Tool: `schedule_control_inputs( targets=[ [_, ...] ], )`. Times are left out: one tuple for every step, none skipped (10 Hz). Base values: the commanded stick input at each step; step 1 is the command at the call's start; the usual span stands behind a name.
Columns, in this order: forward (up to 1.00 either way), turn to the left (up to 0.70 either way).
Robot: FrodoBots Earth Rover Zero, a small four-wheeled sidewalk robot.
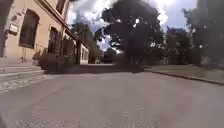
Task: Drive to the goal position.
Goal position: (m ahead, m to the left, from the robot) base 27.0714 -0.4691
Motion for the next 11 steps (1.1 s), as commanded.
schedule_control_inputs(
  targets=[
    [0.85,0.01],
    [0.85,0.01],
    [0.85,0.01],
    [0.85,0.01],
    [0.85,0.01],
    [0.85,0.01],
    [0.85,0.01],
    [0.85,0.01],
    [0.85,0.01],
    [0.85,0.01],
    [0.85,0.01]
  ],
)
